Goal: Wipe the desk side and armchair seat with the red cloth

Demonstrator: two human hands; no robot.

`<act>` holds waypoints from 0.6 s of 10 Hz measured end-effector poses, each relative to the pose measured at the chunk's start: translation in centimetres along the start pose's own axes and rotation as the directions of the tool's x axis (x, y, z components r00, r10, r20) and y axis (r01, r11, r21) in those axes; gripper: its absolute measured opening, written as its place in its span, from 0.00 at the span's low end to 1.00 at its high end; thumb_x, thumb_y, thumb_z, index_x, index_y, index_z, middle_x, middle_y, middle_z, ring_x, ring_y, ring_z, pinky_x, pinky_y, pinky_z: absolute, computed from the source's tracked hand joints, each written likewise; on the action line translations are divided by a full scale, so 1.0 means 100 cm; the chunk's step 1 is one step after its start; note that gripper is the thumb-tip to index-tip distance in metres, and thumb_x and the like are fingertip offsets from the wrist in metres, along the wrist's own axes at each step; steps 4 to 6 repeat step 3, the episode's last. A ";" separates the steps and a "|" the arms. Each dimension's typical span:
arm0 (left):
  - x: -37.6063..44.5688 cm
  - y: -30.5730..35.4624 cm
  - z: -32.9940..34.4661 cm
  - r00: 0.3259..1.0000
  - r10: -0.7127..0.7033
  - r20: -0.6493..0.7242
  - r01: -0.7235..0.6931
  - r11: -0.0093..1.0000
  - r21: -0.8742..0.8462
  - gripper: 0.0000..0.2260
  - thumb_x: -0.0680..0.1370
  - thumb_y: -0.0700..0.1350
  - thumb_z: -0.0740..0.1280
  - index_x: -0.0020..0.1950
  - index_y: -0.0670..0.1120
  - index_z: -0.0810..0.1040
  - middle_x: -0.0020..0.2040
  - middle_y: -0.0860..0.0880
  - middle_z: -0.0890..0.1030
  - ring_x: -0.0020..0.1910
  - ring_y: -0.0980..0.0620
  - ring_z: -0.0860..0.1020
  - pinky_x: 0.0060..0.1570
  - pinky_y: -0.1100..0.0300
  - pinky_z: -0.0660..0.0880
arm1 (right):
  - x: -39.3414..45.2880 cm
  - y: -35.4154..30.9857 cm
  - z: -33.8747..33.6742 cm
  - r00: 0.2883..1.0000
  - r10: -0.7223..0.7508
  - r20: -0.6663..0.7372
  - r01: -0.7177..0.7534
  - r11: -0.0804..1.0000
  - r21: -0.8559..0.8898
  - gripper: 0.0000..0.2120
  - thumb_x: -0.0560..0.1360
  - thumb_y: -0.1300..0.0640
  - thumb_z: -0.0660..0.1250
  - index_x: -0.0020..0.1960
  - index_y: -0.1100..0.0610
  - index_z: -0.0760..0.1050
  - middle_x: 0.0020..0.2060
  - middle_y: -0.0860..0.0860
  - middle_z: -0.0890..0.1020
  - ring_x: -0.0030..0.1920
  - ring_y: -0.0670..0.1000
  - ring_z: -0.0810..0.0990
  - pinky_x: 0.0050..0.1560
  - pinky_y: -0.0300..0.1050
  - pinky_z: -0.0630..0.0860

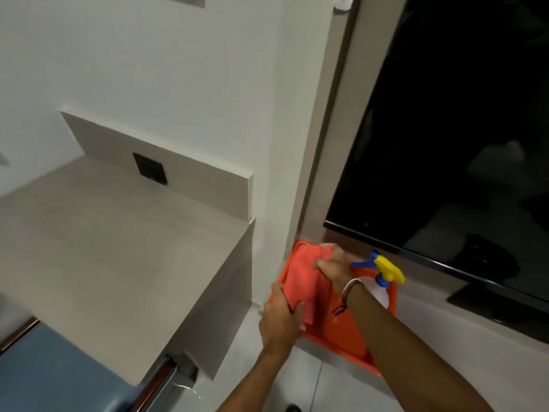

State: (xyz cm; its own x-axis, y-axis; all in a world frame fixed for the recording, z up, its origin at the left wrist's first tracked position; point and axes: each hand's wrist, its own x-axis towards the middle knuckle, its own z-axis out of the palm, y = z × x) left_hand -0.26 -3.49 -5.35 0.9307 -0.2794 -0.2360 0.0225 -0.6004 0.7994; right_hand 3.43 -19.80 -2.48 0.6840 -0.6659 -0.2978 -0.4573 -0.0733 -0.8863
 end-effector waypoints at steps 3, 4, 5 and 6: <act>0.001 0.003 0.026 0.993 0.072 -0.094 0.016 0.709 0.705 0.18 0.82 0.56 0.58 0.67 0.50 0.75 0.71 0.48 0.71 0.68 0.46 0.68 0.67 0.51 0.69 | 0.011 0.044 -0.007 0.790 -0.345 0.506 0.601 0.593 -0.535 0.36 0.77 0.66 0.64 0.81 0.51 0.56 0.82 0.51 0.58 0.82 0.54 0.58 0.81 0.53 0.60; 0.001 0.003 0.026 0.993 0.072 -0.094 0.016 0.709 0.705 0.18 0.82 0.56 0.58 0.67 0.50 0.75 0.71 0.48 0.71 0.68 0.46 0.68 0.67 0.51 0.69 | 0.011 0.044 -0.007 0.790 -0.345 0.506 0.601 0.593 -0.535 0.36 0.77 0.66 0.64 0.81 0.51 0.56 0.82 0.51 0.58 0.82 0.54 0.58 0.81 0.53 0.60; 0.001 0.003 0.026 0.993 0.072 -0.094 0.016 0.709 0.705 0.18 0.82 0.56 0.58 0.67 0.50 0.75 0.71 0.48 0.71 0.68 0.46 0.68 0.67 0.51 0.69 | 0.011 0.044 -0.007 0.790 -0.345 0.506 0.601 0.593 -0.535 0.36 0.77 0.66 0.64 0.81 0.51 0.56 0.82 0.51 0.58 0.82 0.54 0.58 0.81 0.53 0.60; 0.001 0.003 0.026 0.993 0.072 -0.094 0.016 0.709 0.705 0.18 0.82 0.56 0.58 0.67 0.50 0.75 0.71 0.48 0.71 0.68 0.46 0.68 0.67 0.51 0.69 | 0.011 0.044 -0.007 0.790 -0.345 0.506 0.601 0.593 -0.535 0.36 0.77 0.66 0.64 0.81 0.51 0.56 0.82 0.51 0.58 0.82 0.54 0.58 0.81 0.53 0.60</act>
